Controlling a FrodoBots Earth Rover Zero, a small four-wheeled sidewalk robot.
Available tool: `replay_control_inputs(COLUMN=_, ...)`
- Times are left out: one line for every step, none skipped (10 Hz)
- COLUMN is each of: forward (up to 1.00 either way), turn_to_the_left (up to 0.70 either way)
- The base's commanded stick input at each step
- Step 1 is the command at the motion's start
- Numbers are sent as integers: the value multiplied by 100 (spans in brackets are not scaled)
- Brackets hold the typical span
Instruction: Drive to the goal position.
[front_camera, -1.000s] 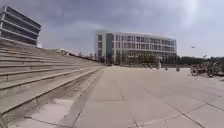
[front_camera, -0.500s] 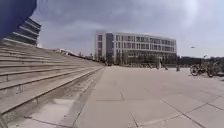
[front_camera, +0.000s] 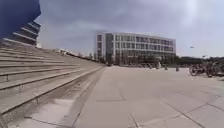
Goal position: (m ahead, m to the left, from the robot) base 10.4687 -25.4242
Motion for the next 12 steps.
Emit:
replay_control_inputs(forward=100, turn_to_the_left=-40)
replay_control_inputs(forward=100, turn_to_the_left=-40)
replay_control_inputs(forward=100, turn_to_the_left=-40)
replay_control_inputs(forward=100, turn_to_the_left=-40)
replay_control_inputs(forward=100, turn_to_the_left=-40)
replay_control_inputs(forward=100, turn_to_the_left=-40)
replay_control_inputs(forward=100, turn_to_the_left=-40)
replay_control_inputs(forward=100, turn_to_the_left=-25)
replay_control_inputs(forward=100, turn_to_the_left=0)
replay_control_inputs(forward=100, turn_to_the_left=0)
replay_control_inputs(forward=100, turn_to_the_left=0)
replay_control_inputs(forward=100, turn_to_the_left=0)
